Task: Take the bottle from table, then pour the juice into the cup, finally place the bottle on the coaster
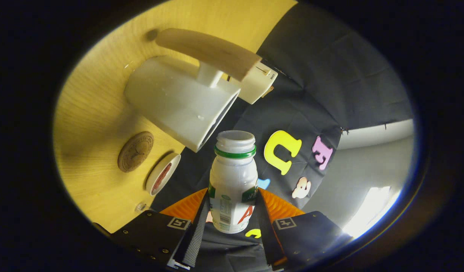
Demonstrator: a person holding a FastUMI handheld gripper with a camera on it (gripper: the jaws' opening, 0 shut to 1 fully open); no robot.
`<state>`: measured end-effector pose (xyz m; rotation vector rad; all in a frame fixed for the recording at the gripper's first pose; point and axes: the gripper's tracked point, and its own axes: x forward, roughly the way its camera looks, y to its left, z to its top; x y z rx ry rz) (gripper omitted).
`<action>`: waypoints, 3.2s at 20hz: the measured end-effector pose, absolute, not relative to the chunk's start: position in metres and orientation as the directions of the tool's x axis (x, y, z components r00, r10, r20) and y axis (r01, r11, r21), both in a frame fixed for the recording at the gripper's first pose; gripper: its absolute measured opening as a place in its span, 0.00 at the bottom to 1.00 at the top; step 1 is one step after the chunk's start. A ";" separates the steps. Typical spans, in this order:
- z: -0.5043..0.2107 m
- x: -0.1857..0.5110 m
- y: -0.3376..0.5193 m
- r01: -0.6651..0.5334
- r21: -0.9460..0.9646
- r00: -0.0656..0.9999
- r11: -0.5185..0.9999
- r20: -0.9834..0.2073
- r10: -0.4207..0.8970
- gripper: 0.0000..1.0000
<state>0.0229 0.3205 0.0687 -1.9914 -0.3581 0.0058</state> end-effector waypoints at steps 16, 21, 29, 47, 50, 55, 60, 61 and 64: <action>0.050 0.024 0.316 -0.158 -0.943 0.960 0.293 -0.077 0.270 0.67; 0.046 0.025 0.315 -0.286 -0.817 0.939 0.501 -0.133 0.318 0.67; 0.032 0.036 0.317 -0.390 -0.587 0.910 0.709 -0.128 0.394 0.67; 0.013 0.073 0.310 -0.444 -0.076 0.887 0.893 -0.179 0.425 0.66; 0.013 0.072 0.309 -0.435 -0.081 0.890 0.897 -0.189 0.415 0.66; 0.014 0.075 0.308 -0.421 -0.072 0.897 0.904 -0.179 0.403 0.67; 0.013 0.083 0.307 -0.403 -0.027 0.906 0.915 -0.157 0.394 0.67; 0.012 0.082 0.306 -0.400 -0.018 0.907 0.916 -0.155 0.393 0.67; 0.012 0.080 0.305 -0.398 -0.003 0.908 0.917 -0.147 0.393 0.67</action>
